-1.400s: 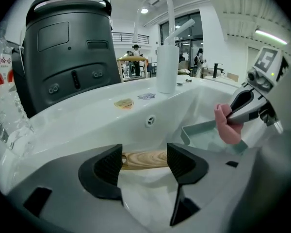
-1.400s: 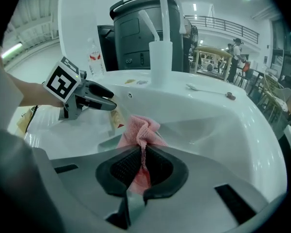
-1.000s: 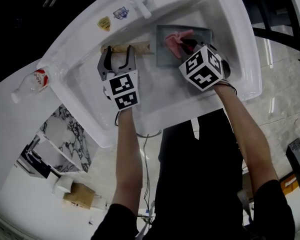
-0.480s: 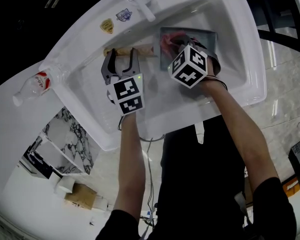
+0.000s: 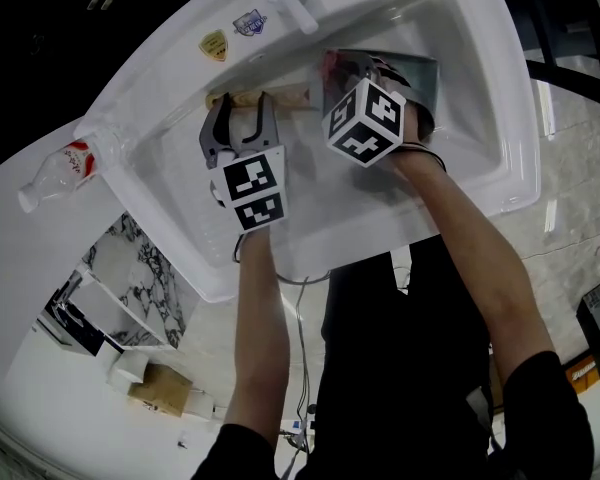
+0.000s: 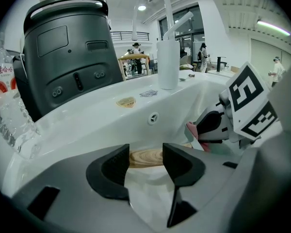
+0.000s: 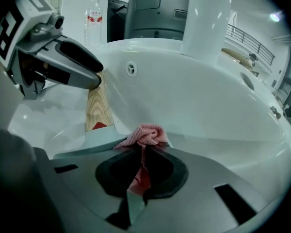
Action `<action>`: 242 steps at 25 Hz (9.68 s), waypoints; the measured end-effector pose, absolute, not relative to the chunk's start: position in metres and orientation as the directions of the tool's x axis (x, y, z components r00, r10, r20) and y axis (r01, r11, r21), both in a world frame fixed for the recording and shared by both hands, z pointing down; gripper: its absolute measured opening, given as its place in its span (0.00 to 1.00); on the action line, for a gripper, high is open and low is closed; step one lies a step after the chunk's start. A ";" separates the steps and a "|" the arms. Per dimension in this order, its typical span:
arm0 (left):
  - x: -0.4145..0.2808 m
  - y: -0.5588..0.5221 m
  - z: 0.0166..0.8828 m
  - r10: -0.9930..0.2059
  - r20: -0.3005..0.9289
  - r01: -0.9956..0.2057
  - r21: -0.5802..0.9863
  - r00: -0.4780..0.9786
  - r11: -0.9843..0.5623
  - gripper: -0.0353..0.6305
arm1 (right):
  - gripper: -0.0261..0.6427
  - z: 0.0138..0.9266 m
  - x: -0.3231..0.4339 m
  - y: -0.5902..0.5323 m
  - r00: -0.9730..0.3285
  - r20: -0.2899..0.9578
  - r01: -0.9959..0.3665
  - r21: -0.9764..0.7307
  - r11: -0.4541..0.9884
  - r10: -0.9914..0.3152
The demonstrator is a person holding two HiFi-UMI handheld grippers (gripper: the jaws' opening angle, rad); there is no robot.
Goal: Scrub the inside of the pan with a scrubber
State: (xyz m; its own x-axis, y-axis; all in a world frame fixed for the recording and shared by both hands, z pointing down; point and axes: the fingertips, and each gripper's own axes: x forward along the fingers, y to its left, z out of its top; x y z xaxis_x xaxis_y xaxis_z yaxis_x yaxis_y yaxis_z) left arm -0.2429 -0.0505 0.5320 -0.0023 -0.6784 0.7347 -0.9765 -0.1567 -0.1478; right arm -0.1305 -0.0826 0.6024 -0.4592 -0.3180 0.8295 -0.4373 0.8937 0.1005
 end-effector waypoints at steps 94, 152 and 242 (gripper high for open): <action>-0.241 -0.051 0.533 -0.642 0.764 -0.976 -0.181 -0.064 -0.118 0.39 | 0.10 0.619 -0.035 0.021 -0.238 0.919 -0.003 -0.324 0.946 0.314; -0.240 -0.051 0.534 -0.626 0.777 -0.973 -0.183 -0.057 -0.138 0.39 | 0.09 0.605 -0.136 0.002 -0.467 0.871 -0.198 -0.271 0.942 0.152; -0.021 0.061 0.318 -0.803 0.586 -0.987 -0.031 0.112 -0.160 0.37 | 0.10 0.323 0.086 0.014 -0.513 0.721 -0.303 0.356 0.884 -0.466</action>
